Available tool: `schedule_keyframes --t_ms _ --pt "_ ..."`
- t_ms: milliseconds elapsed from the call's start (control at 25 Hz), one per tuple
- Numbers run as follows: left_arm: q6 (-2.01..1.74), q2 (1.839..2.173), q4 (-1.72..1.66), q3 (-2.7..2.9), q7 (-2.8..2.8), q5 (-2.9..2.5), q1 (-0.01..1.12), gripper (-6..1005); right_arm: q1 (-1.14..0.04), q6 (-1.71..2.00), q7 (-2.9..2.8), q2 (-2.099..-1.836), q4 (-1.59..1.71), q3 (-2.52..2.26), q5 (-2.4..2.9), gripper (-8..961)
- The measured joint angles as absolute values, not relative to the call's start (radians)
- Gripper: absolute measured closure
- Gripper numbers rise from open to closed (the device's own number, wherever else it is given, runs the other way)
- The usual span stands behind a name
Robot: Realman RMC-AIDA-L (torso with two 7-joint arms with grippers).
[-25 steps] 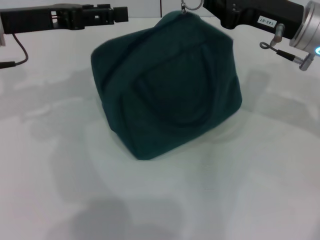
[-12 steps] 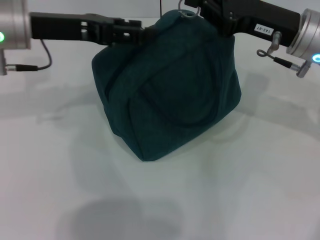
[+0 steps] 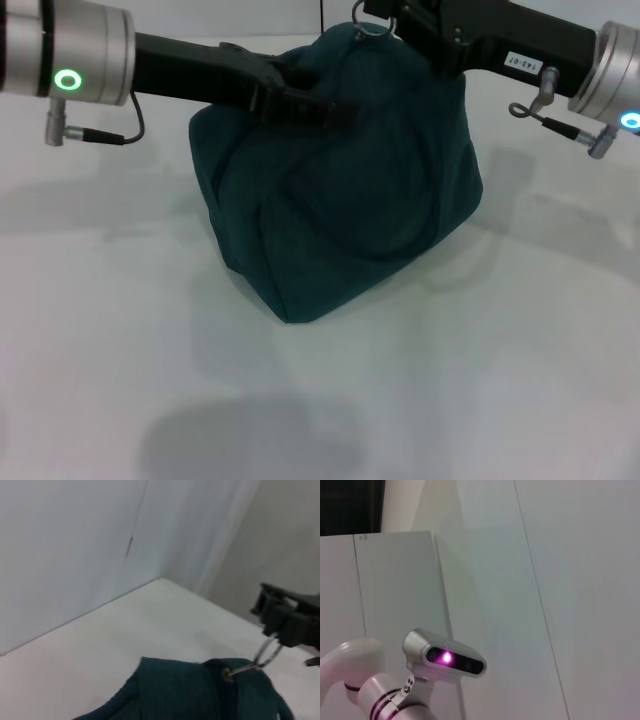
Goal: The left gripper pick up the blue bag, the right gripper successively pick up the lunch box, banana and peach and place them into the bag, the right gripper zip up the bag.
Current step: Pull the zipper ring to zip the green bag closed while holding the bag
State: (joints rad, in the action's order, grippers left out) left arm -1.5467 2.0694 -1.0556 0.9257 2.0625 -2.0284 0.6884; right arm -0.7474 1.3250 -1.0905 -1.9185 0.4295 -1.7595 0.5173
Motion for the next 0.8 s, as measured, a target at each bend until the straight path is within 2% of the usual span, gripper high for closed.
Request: schedule_keyframes --t_ms 360,800 --pt "-1.528 2.081 -1.069 0.927 2.049 -2.039 0.675 173 -0.731 1.334 -1.090 -1.919 0.430 -1.739 0.517 827" --pt "-1.524 2.082 -1.074 0.945 2.013 -1.992 0.643 491 -0.718 1.345 -1.091 -1.919 0.440 -1.722 0.517 826"
